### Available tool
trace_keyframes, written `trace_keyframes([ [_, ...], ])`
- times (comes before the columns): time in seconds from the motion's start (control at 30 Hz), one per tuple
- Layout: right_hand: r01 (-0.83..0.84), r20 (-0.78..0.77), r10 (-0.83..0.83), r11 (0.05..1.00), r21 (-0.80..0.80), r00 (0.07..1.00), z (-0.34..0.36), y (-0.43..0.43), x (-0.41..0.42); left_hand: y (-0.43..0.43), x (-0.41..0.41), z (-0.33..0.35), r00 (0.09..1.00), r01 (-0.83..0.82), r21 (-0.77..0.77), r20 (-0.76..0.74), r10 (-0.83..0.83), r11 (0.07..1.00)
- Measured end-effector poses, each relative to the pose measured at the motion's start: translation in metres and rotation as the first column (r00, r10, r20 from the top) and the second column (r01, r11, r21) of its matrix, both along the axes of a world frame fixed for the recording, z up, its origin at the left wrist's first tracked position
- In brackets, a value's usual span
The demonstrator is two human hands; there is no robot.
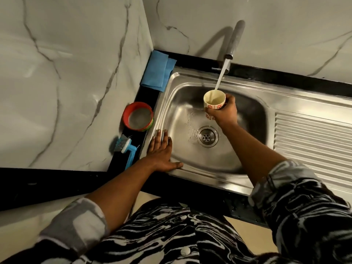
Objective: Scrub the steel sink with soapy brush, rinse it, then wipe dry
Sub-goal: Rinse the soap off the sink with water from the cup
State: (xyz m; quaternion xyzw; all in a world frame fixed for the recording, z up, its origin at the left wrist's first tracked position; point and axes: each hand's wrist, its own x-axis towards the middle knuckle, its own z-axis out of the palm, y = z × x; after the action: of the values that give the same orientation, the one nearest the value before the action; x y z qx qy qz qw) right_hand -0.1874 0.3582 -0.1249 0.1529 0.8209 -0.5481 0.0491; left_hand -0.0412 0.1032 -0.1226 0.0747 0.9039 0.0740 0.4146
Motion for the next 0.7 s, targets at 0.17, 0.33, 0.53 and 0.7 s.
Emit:
trace_keyframes([
  [0.17, -0.022, -0.023, 0.022, 1.000, 0.003, 0.999, -0.003, 0.001, -0.004, -0.001, 0.001, -0.002, 1.000, 0.003, 0.008, -0.019, -0.003, 1.000],
  [0.33, -0.026, -0.052, 0.025, 0.999, -0.020, 0.998, -0.002, 0.005, -0.010, 0.000, 0.000, -0.004, 1.000, -0.001, 0.001, -0.024, 0.001, 1.000],
  [0.53, -0.064, -0.095, 0.061, 0.998, -0.023, 0.994, 0.003, 0.008, -0.014, 0.002, 0.001, -0.002, 0.999, 0.006, 0.003, -0.037, -0.005, 1.000],
  [0.7, -0.083, -0.116, 0.079, 0.996, -0.024, 0.990, 0.007, 0.009, -0.015, 0.001, 0.001, -0.003, 0.999, 0.008, -0.004, -0.040, -0.008, 1.000],
])
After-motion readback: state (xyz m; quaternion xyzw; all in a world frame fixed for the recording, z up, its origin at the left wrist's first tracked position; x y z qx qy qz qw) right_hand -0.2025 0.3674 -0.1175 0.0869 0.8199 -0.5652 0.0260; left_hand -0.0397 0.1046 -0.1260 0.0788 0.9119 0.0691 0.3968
